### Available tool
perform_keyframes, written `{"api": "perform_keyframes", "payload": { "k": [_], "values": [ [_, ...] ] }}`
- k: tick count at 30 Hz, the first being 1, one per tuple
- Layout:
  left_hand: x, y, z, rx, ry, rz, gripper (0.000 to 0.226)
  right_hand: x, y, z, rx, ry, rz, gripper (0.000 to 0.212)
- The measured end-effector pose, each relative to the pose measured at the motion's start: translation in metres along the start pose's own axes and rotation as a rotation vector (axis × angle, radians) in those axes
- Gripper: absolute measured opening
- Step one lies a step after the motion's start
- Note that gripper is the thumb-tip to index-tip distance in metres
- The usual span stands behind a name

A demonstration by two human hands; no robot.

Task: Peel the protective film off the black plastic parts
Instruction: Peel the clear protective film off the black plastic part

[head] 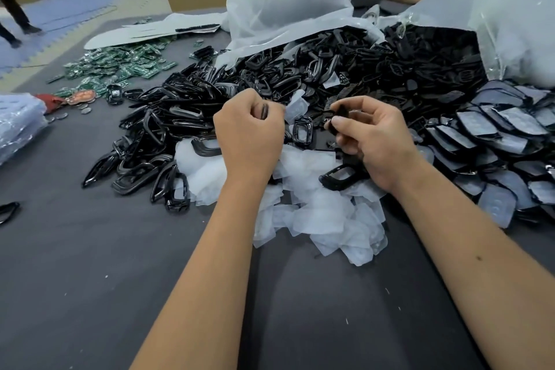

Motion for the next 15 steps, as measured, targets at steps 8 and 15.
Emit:
{"api": "perform_keyframes", "payload": {
  "k": [8, 15],
  "values": [
    [0.022, 0.016, -0.006, 0.04, -0.047, 0.155, 0.023, -0.002, -0.002, 0.0, -0.037, -0.048, 0.009, 0.029],
    [0.011, 0.016, -0.008, 0.165, -0.16, 0.075, 0.021, 0.0, 0.001, 0.002, -0.036, -0.001, 0.003, 0.031]
  ]
}}
Point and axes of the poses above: each hand's wrist, its own y-axis away from the middle knuckle, its own x-axis out of the palm, z = x × y, the point moved 7 cm from there along -y, towards the middle knuckle, and after that the axes turned 6 degrees about x, right-handed, at the moved point
